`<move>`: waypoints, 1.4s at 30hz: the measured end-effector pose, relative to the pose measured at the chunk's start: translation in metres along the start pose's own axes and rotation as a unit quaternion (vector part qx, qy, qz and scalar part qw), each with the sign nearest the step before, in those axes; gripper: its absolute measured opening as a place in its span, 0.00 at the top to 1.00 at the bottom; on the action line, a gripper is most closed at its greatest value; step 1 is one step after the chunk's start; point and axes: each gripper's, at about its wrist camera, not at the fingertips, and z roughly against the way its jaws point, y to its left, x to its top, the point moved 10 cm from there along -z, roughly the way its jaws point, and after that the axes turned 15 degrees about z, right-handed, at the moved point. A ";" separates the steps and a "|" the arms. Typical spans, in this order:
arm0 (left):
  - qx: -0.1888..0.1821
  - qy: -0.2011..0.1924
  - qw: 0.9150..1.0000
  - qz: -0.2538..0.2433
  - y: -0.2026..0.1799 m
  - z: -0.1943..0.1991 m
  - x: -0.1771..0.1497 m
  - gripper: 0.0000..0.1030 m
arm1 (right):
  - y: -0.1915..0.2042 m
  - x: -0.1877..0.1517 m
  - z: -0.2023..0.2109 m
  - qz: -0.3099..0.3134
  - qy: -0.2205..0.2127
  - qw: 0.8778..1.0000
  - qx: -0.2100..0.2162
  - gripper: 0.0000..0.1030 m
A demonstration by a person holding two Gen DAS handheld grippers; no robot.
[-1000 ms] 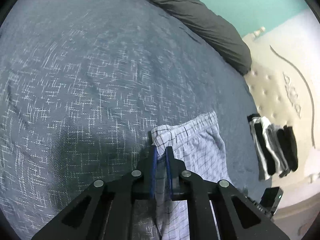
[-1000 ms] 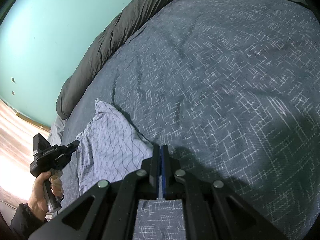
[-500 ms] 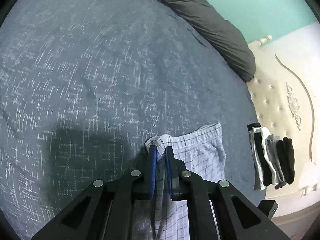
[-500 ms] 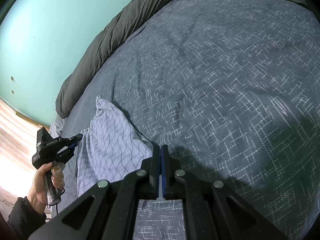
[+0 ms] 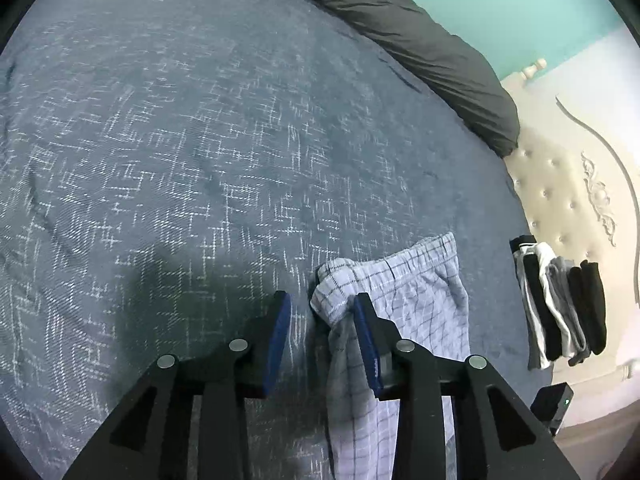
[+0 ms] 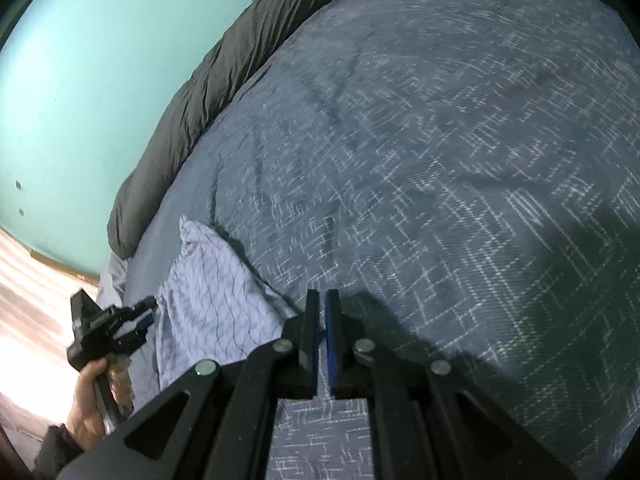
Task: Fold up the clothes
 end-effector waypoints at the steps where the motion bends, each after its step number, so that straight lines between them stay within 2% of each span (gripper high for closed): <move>1: -0.002 0.000 1.000 -0.001 0.000 0.001 -0.001 0.65 | 0.001 0.001 0.001 0.000 -0.002 1.000 0.002 0.96; 8: -0.013 0.004 1.000 -0.015 -0.004 0.006 -0.009 0.63 | 0.016 0.005 -0.003 0.004 -0.002 1.000 0.024 0.94; 9: -0.014 0.005 1.000 -0.017 -0.005 0.006 -0.010 0.63 | 0.020 0.007 -0.002 0.005 -0.005 1.000 0.027 0.88; 10: -0.014 0.006 1.000 -0.020 -0.005 0.005 -0.011 0.62 | 0.026 0.010 -0.002 0.010 -0.008 0.999 0.029 0.72; 12: -0.017 0.008 1.000 -0.021 -0.005 0.004 -0.012 0.61 | 0.037 0.015 -0.002 0.022 -0.012 0.999 0.037 0.59; 18: -0.026 0.009 0.999 -0.016 0.000 -0.001 -0.012 0.58 | 0.075 0.022 -0.010 0.083 0.006 0.995 0.052 0.58; 22: -0.036 0.010 0.999 -0.021 0.000 -0.006 -0.009 0.58 | 0.090 0.020 -0.023 0.101 0.023 0.993 0.062 0.52; 26: -0.053 0.018 0.998 -0.013 -0.001 -0.014 -0.007 0.58 | 0.104 0.042 -0.049 0.104 0.047 0.990 0.085 0.47; 28: -0.063 0.021 0.998 -0.011 -0.004 -0.018 -0.006 0.58 | 0.111 0.057 -0.060 0.123 0.059 0.988 0.078 0.45; 35: -0.085 0.030 0.996 0.002 -0.008 -0.030 -0.001 0.58 | 0.146 0.100 -0.119 0.207 0.120 0.969 0.054 0.44; 37: -0.086 0.032 0.996 0.000 -0.008 -0.031 0.000 0.59 | 0.151 0.100 -0.137 0.223 0.145 0.963 0.044 0.44; 42: -0.088 0.031 0.996 0.005 -0.009 -0.035 -0.001 0.60 | 0.154 0.089 -0.172 0.293 0.197 0.936 0.006 0.44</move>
